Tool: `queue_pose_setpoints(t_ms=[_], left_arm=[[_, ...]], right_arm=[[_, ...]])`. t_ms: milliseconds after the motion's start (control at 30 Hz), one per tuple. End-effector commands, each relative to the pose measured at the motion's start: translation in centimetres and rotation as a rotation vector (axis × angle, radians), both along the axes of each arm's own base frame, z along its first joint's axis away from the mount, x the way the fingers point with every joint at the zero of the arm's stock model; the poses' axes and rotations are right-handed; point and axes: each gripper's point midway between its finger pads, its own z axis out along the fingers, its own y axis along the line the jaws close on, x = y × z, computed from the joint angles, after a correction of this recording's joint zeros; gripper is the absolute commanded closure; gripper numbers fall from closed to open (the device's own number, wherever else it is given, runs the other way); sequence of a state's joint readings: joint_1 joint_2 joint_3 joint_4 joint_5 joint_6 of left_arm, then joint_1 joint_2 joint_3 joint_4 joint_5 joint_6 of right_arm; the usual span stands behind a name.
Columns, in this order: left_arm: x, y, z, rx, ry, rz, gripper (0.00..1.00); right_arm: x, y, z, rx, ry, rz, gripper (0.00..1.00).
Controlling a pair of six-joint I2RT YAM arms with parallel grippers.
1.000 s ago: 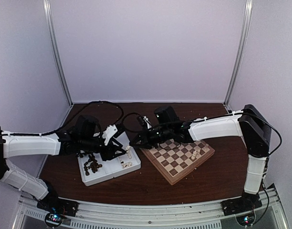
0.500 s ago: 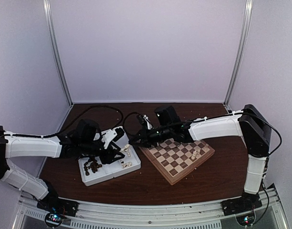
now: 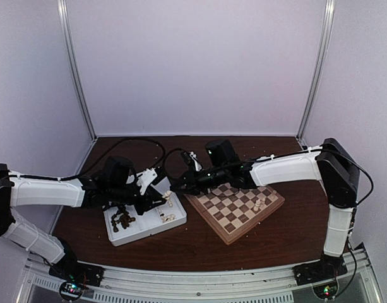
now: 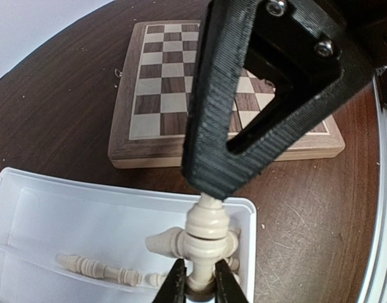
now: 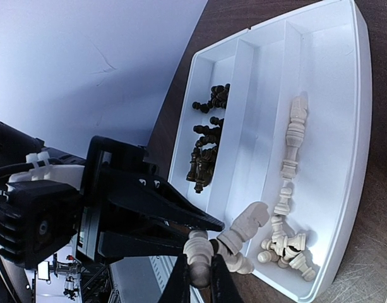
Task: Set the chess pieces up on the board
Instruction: Pick up the chess piece from the storage box, then place the chess piece on the chessboard.
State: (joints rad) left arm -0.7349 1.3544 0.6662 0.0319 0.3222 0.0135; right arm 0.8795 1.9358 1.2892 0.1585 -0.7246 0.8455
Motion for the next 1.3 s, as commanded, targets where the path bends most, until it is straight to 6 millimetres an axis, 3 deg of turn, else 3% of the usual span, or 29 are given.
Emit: queue_pose_setpoints(t_ms=[0,100,300,533,700,800,1100,1267], left_arm=[[0.8,-1.1,1.8,-0.047,-0.053,-0.023,0.91],[0.9,-0.8,1.7,-0.037,-0.059,-0.011,1.0],[0.7,-0.3,1.0,-0.019,-0.055,0.004,1.0],[0.8,0.2,0.1,0.011,-0.037,0.023,1.0],[0.9,0.2,-0.2,0.019,-0.035,0.027,1.0],[0.9,0.2,-0.4,0.026,-0.031,0.03,1.0],[1.3,0.0,-0.5,0.029,-0.023,0.042,1.0],[1.6,-0.2,-0.4,0.02,-0.02,0.048,1.0]], right_arm=[[0.0,0.2,-0.2,0.015,0.0,0.008,1.0],[0.0,0.2,-0.2,0.009,-0.004,0.009,1.0],[0.5,-0.3,-0.6,-0.022,-0.014,-0.014,1.0],[2.6,-4.0,-1.2,-0.169,-0.091,-0.1,1.0],[3.4,-8.8,-0.1,-0.347,-0.208,-0.155,1.0],[3.4,-13.2,-0.6,-0.57,-0.295,-0.187,1.0],[3.9,-26.0,0.4,-1.058,-0.446,-0.364,1.0],[4.7,-29.7,-0.5,-1.105,-0.399,-0.413,1.0]])
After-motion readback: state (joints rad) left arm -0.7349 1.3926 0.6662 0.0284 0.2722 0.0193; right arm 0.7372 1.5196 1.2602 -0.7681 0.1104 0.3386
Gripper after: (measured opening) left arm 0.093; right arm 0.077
